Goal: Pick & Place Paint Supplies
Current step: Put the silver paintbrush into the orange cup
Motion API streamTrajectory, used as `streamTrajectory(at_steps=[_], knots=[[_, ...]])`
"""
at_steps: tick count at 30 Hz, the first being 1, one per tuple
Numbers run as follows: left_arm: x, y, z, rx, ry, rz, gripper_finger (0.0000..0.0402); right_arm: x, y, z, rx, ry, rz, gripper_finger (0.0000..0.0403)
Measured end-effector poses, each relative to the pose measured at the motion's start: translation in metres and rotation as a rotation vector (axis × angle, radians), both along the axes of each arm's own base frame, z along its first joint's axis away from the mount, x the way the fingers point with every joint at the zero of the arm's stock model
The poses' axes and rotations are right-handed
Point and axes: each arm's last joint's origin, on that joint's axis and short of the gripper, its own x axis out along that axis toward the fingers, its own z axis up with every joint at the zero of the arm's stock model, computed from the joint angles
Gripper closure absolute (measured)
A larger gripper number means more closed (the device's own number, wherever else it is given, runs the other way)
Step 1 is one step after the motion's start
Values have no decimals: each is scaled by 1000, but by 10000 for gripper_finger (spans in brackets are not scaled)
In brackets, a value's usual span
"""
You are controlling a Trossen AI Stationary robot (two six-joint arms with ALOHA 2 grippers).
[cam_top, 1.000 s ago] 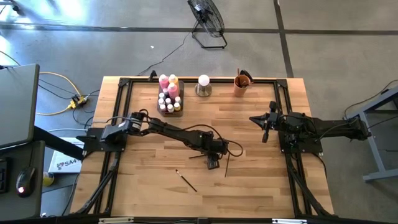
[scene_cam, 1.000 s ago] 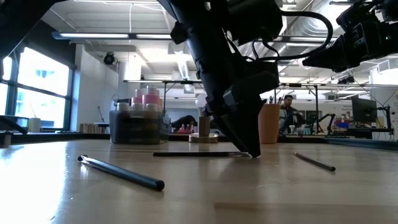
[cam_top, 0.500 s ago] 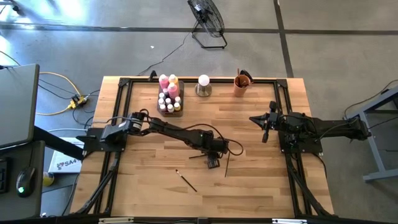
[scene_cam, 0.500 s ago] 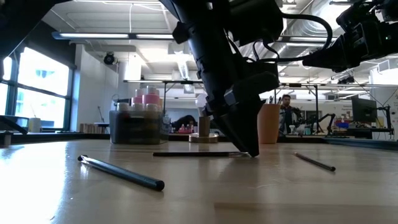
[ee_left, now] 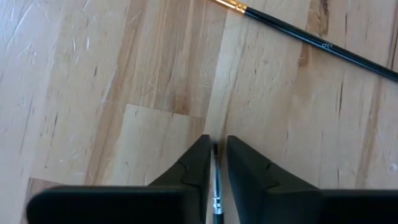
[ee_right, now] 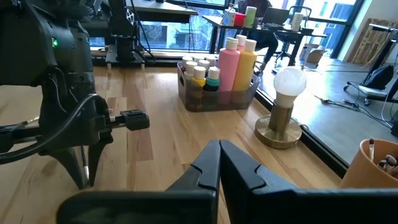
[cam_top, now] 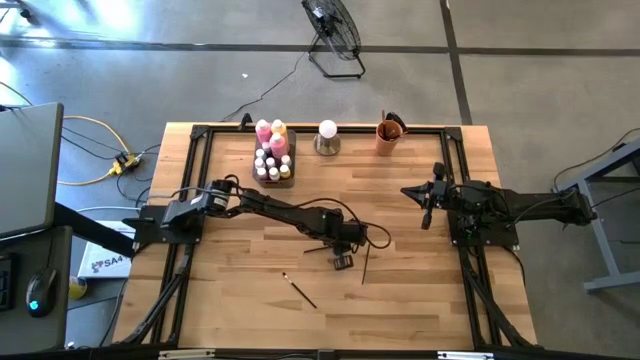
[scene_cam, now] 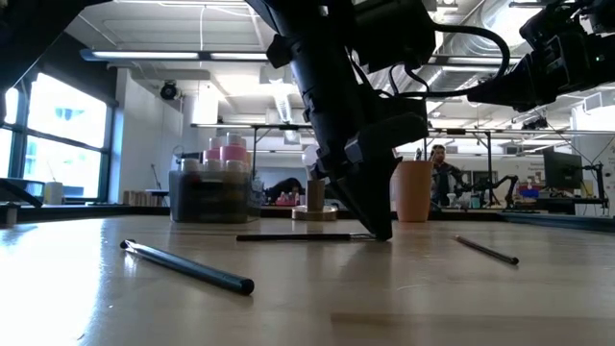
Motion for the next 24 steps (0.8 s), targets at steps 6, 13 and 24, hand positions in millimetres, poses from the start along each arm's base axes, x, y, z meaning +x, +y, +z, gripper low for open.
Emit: streamTrajectory(at_steps=[6, 13, 24], knots=[[0, 0, 0, -1, 1, -3, 366, 0, 0, 0, 0, 0, 0, 401], [0, -1, 0, 4, 1, -23, 387, 0, 0, 0, 0, 0, 0, 401], [2, 1, 1, -37, -18, -21, 400, 0, 0, 0, 0, 0, 0, 401]])
